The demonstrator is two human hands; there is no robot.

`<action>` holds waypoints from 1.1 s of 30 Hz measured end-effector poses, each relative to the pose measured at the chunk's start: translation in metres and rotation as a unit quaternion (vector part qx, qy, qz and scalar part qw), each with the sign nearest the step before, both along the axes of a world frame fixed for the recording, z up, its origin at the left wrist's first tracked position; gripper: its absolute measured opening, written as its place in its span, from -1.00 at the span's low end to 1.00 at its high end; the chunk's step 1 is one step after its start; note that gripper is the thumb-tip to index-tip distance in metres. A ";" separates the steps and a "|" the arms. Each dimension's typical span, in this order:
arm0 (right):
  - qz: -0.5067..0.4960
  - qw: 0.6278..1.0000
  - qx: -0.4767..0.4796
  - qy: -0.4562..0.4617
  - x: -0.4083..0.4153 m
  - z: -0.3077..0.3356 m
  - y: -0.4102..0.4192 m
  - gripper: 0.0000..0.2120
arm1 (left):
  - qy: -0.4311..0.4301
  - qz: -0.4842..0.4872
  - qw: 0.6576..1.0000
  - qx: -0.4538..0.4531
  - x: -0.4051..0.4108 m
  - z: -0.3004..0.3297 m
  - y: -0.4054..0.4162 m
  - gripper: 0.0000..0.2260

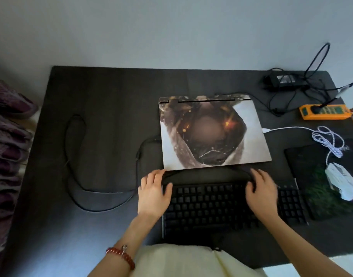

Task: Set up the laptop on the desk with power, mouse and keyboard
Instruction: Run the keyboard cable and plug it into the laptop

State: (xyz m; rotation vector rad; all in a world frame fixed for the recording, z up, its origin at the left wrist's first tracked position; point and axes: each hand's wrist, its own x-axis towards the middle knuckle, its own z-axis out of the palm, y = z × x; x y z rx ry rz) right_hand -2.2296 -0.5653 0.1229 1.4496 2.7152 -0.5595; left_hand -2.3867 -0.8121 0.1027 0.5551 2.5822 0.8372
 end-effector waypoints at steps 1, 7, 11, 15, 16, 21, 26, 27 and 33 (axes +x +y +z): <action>-0.043 0.999 0.000 -0.031 0.019 0.000 0.010 -0.54 | -0.034 -0.001 0.999 -0.027 0.010 -0.003 -0.002 -0.56; -0.077 0.980 -0.094 -0.157 0.070 -0.016 0.042 -0.39 | -0.050 0.013 0.997 -0.065 0.038 -0.012 -0.005 -0.47; -0.025 0.982 -0.096 -0.161 0.064 -0.020 0.047 -0.39 | -0.034 0.045 0.996 -0.071 0.047 -0.015 -0.010 -0.49; -0.001 0.980 -0.106 -0.168 0.065 -0.017 0.049 -0.38 | -0.040 0.060 0.995 -0.073 0.053 -0.016 -0.009 -0.50; 0.007 0.980 -0.104 -0.169 0.067 -0.017 0.048 -0.38 | -0.044 0.066 0.994 -0.072 0.054 -0.016 -0.008 -0.50; 0.037 0.978 -0.098 -0.178 0.074 -0.016 0.048 -0.39 | -0.069 0.112 0.989 -0.064 0.059 -0.015 -0.003 -0.50; 0.044 0.979 -0.099 -0.175 0.075 -0.018 0.038 -0.37 | -0.104 0.134 0.984 -0.058 0.054 -0.012 -0.004 -0.48; 0.043 0.979 -0.101 -0.171 0.074 -0.017 0.038 -0.37 | -0.112 0.132 0.983 -0.058 0.052 -0.010 -0.004 -0.48; 0.035 0.993 -0.076 -0.087 0.093 -0.008 0.019 -0.45 | -0.025 0.120 0.987 -0.102 0.070 0.014 0.009 -0.51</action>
